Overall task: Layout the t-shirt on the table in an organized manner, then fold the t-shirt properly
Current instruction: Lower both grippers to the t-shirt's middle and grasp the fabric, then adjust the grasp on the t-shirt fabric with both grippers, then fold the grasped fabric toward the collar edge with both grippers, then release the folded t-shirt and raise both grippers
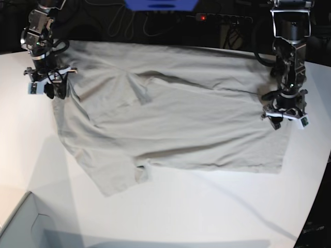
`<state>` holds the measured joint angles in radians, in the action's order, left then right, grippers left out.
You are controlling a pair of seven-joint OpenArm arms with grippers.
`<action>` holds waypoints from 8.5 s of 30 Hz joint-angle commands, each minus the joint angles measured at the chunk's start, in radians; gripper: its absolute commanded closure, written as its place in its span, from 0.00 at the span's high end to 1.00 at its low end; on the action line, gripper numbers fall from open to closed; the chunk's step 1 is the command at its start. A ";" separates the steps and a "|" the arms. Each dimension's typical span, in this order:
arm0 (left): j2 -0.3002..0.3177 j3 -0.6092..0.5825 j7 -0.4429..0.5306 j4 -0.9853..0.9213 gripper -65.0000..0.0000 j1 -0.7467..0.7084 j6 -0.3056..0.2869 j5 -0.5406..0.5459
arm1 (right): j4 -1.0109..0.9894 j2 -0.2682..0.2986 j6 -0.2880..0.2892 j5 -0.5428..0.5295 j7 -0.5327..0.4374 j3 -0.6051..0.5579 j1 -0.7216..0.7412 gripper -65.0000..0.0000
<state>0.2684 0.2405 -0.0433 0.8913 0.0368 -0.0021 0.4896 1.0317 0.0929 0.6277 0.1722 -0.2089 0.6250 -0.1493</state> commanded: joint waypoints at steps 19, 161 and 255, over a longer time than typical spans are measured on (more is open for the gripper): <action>0.009 0.156 -0.270 0.222 0.56 0.157 0.009 0.001 | 0.043 0.038 -0.007 0.122 0.096 -0.003 0.310 0.41; 0.056 -0.008 -0.031 0.207 0.00 0.074 0.009 0.128 | 0.417 0.113 0.070 -0.267 0.345 -0.166 0.046 0.00; 0.025 0.176 -0.289 -0.079 0.00 0.236 0.004 0.120 | 0.138 0.120 0.070 -0.188 0.621 -0.268 0.366 0.33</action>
<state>0.2779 0.4152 -0.3462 0.7944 0.2527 0.0063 0.6086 1.1492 0.2054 0.6868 -0.0063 0.4221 0.3580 0.2077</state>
